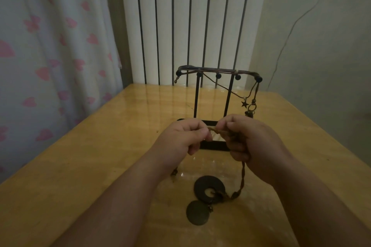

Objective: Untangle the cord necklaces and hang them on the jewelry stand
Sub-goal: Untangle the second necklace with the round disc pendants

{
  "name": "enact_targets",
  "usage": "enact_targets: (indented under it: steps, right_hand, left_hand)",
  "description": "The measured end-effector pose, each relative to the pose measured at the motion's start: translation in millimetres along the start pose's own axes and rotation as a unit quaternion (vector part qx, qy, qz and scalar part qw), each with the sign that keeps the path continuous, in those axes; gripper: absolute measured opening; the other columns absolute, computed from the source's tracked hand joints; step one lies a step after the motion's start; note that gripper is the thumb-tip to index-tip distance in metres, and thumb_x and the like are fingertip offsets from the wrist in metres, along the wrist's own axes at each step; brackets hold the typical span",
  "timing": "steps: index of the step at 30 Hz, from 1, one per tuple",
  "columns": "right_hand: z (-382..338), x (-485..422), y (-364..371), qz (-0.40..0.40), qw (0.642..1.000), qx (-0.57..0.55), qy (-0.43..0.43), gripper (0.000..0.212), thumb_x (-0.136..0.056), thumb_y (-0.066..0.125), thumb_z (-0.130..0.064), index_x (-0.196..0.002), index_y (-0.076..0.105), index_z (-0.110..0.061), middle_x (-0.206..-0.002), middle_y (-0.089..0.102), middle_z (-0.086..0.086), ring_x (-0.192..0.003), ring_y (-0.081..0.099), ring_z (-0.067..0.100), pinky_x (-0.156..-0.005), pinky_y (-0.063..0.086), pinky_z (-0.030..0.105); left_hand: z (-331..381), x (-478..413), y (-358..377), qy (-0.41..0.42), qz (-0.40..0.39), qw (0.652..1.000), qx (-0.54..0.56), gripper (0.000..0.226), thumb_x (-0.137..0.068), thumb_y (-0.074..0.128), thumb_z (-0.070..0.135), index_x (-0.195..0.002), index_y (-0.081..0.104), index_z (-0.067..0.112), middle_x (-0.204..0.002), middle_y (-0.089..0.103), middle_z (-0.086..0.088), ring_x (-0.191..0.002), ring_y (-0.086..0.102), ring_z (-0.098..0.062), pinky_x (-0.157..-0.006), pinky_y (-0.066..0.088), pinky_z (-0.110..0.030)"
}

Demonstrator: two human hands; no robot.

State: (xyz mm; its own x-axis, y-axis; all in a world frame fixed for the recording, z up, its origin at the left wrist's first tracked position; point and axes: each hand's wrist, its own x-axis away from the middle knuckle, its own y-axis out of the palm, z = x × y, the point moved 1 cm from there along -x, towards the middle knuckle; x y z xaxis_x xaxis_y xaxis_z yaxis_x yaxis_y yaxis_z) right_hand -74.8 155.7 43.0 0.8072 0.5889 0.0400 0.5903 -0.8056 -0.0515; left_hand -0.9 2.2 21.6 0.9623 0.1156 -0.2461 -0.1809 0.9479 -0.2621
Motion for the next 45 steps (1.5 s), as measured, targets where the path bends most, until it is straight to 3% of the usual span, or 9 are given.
enact_targets:
  steps: [5,11,20,29,33,36,38,41,45]
  right_hand:
    - [4.9,5.0,-1.4,-0.059,0.993,0.034,-0.095,0.015,-0.087,0.059,-0.017,-0.079,0.071,-0.02,-0.067,0.049,0.003,-0.05,0.038,0.009,-0.044,0.03,0.021]
    - [7.0,6.7,-1.2,0.006,0.979,0.131,-0.159,0.008,-0.086,0.066,-0.017,-0.084,0.071,-0.022,-0.083,0.064,0.01,-0.058,0.05,0.003,-0.05,0.04,0.016]
    - [6.6,8.3,0.5,-0.005,0.978,0.133,-0.162,0.011,-0.088,0.063,-0.015,-0.084,0.072,-0.019,-0.069,0.065,-0.008,-0.056,0.052,-0.002,-0.05,0.04,0.015]
    - [3.5,12.0,2.9,-0.036,0.977,0.162,-0.131,0.01,-0.093,0.06,-0.009,-0.093,0.069,-0.012,-0.079,0.074,0.003,-0.056,0.061,0.012,-0.048,0.045,0.022]
    - [4.1,11.1,3.9,-0.02,0.982,0.142,-0.122,0.011,-0.093,0.058,-0.01,-0.091,0.069,-0.01,-0.074,0.072,0.003,-0.054,0.06,0.012,-0.046,0.044,0.021]
    - [3.5,10.5,3.4,0.004,0.989,0.103,-0.105,0.012,-0.093,0.058,-0.011,-0.091,0.069,-0.009,-0.073,0.072,0.003,-0.053,0.057,0.011,-0.045,0.043,0.02]
    - [3.5,10.1,2.9,0.026,0.991,0.085,-0.098,0.013,-0.093,0.057,-0.012,-0.09,0.069,-0.008,-0.073,0.072,0.003,-0.052,0.056,0.011,-0.046,0.042,0.022]
    - [4.7,8.7,2.8,0.05,0.991,0.076,-0.094,0.013,-0.094,0.057,-0.013,-0.089,0.068,-0.008,-0.073,0.071,0.003,-0.051,0.054,0.011,-0.047,0.041,0.023]
    - [5.8,8.2,3.8,0.055,0.99,0.085,-0.102,0.014,-0.095,0.057,-0.014,-0.091,0.07,-0.009,-0.075,0.072,0.004,-0.051,0.054,0.011,-0.045,0.041,0.022]
  left_hand:
    - [3.6,-1.3,-0.7,0.02,0.004,0.999,0.044,0.024,-0.082,0.048,0.028,-0.061,0.06,0.024,-0.056,0.043,0.007,-0.056,0.04,-0.01,-0.052,0.036,-0.018]
    - [3.4,-1.4,-2.2,0.038,0.023,0.998,0.051,0.031,-0.082,0.046,0.03,-0.052,0.053,0.025,-0.054,0.04,0.007,-0.054,0.039,-0.011,-0.052,0.036,-0.02]
    - [2.0,-2.5,-2.4,0.053,0.036,0.997,0.031,0.035,-0.086,0.044,0.033,-0.051,0.05,0.029,-0.054,0.04,0.01,-0.058,0.041,-0.014,-0.056,0.037,-0.022]
    - [0.0,-1.4,-2.8,0.025,0.045,0.999,0.007,0.043,-0.104,0.04,0.027,-0.063,0.051,0.02,-0.057,0.044,0.008,-0.06,0.043,-0.012,-0.063,0.039,-0.027]
    - [-2.6,-2.7,-1.8,0.022,0.075,0.996,-0.034,0.036,-0.1,0.046,0.042,-0.073,0.061,0.024,-0.066,0.056,0.004,-0.067,0.055,-0.014,-0.071,0.048,-0.033]
    - [-0.5,-3.4,0.0,0.043,0.137,0.988,-0.063,0.008,-0.098,0.055,0.028,-0.098,0.062,0.029,-0.092,0.062,0.011,-0.085,0.058,0.001,-0.075,0.048,-0.017]
    - [1.8,-2.3,0.0,0.083,0.193,0.973,-0.096,0.015,-0.094,0.06,0.018,-0.101,0.06,0.032,-0.099,0.059,0.015,-0.091,0.055,0.004,-0.074,0.045,-0.011]
    - [3.8,0.7,-2.8,0.146,0.219,0.955,-0.133,0.021,-0.088,0.063,0.006,-0.086,0.062,0.026,-0.085,0.058,0.009,-0.079,0.055,-0.005,-0.066,0.048,-0.017]
    - [2.1,2.0,0.7,0.147,0.153,0.967,-0.143,0.023,-0.088,0.062,0.004,-0.077,0.062,0.024,-0.068,0.058,0.004,-0.064,0.055,-0.01,-0.055,0.049,-0.023]
